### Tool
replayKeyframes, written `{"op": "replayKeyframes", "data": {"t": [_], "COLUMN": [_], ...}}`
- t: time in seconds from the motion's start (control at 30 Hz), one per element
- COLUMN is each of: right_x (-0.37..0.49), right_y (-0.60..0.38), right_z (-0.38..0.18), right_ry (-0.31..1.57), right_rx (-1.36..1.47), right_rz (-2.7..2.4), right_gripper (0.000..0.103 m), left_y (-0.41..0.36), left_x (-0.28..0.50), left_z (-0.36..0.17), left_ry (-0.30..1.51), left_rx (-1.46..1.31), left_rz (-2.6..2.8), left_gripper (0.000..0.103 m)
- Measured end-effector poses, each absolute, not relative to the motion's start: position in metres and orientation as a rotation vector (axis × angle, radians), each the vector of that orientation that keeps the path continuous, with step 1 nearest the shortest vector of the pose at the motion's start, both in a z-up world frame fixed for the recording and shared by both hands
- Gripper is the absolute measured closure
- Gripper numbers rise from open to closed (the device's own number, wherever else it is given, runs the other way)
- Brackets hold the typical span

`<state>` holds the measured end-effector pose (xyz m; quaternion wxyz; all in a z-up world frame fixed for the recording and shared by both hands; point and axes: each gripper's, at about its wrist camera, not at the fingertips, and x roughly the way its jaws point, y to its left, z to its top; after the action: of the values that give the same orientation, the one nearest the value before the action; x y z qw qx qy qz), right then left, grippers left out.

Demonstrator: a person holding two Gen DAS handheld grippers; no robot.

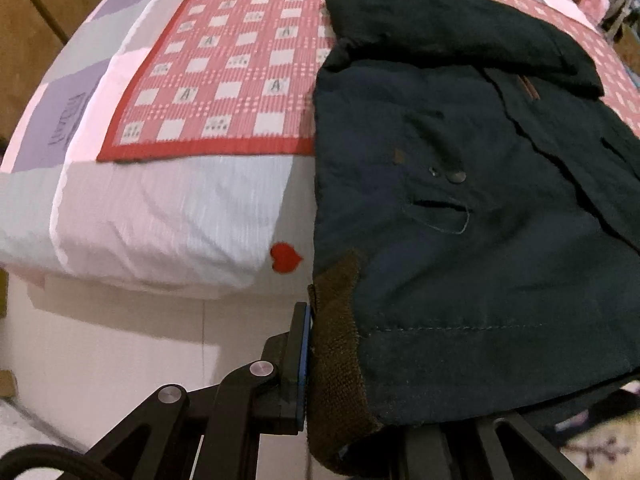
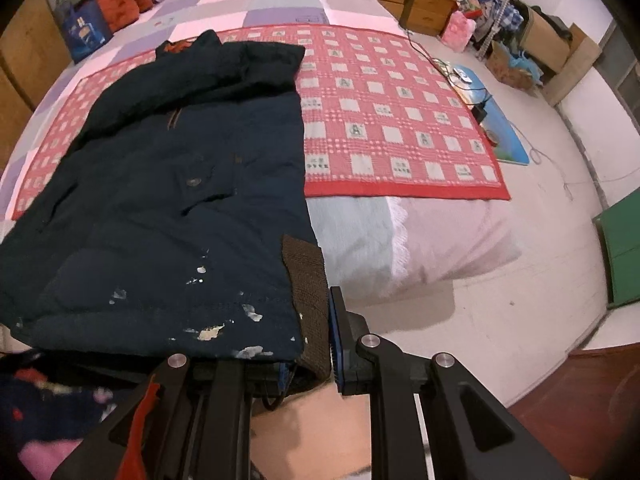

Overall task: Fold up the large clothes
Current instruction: 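Lift the hem with both tools and fold it toward the collar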

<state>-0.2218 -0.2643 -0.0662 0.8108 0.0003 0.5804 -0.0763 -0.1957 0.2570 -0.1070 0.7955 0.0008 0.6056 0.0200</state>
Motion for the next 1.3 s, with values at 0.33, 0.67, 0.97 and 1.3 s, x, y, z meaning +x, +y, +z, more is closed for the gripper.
{"op": "replayKeyframes", "data": {"t": [0.33, 0.67, 0.97, 1.3], "right_x": [-0.196, -0.1, 0.028, 0.157], "right_y": [-0.259, -0.264, -0.268, -0.283], "right_z": [-0.024, 0.008, 0.023, -0.01], "right_ry": [1.238, 1.133, 1.063, 1.059], "right_rx": [-0.033, -0.046, -0.058, -0.054], "right_rz": [-0.146, -0.169, -0.208, -0.197], "right_gripper": [0.086, 0.087, 0.087, 0.087], "left_y": [0.257, 0.266, 0.274, 0.268], "left_x": [-0.143, -0.025, 0.1, 0.19], "left_z": [-0.083, -0.049, -0.047, -0.073], "left_ry": [1.279, 1.192, 1.173, 1.18], "left_rx": [0.021, 0.023, -0.003, 0.005], "left_rz": [0.037, -0.01, -0.062, 0.003], "left_gripper": [0.091, 0.091, 0.091, 0.091]}}
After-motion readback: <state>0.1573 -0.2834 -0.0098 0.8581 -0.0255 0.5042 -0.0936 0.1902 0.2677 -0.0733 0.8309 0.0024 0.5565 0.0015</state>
